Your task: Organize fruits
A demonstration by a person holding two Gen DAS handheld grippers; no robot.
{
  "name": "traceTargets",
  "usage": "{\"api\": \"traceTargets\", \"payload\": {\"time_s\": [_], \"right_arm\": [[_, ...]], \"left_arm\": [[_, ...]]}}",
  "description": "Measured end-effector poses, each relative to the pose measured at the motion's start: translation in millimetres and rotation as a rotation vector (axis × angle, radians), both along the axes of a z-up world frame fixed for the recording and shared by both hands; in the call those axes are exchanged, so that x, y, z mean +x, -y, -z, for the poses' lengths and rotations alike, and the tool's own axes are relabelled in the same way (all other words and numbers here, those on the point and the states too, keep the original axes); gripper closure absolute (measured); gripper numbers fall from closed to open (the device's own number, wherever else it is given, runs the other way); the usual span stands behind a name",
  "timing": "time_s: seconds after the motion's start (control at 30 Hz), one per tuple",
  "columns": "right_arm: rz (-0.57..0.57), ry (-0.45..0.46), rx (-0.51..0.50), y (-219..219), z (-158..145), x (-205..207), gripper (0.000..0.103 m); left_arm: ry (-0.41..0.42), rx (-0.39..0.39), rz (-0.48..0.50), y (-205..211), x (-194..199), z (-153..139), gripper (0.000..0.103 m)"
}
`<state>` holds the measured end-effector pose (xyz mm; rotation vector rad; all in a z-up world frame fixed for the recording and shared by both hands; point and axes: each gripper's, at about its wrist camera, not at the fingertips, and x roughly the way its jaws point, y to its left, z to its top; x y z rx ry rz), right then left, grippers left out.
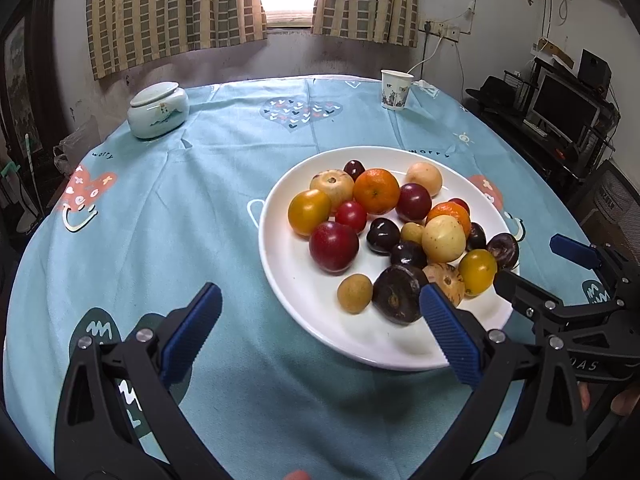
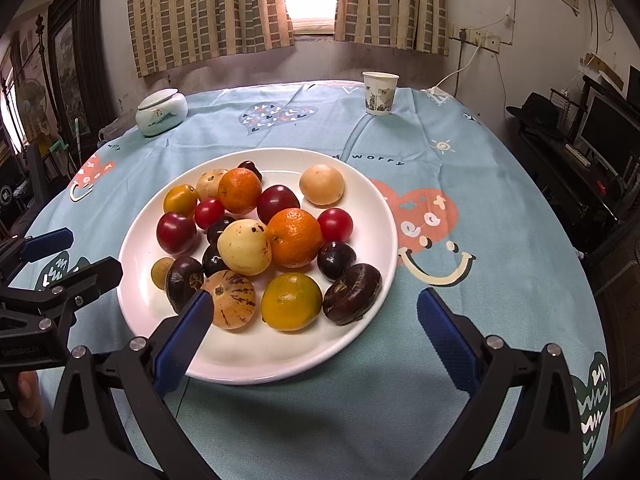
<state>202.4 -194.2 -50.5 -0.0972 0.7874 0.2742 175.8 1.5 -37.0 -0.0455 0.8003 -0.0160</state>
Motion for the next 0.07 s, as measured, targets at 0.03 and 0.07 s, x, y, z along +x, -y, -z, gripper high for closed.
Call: {"api": "traceTargets", "payload": {"time_s": [0.03,0.07], "right_arm": [[0.001,0.0,0.0,0.0,0.1,0.0,0.001],[0.001,0.0,0.001,0.1,-0.1,-0.1,0.001]], "left_arm": [[0.001,-0.001,0.001,-0.1,-0.1,-0.1,0.002],[0.001,-0.002,0.002,-0.2,0.0,-0.2,0.002]]}}
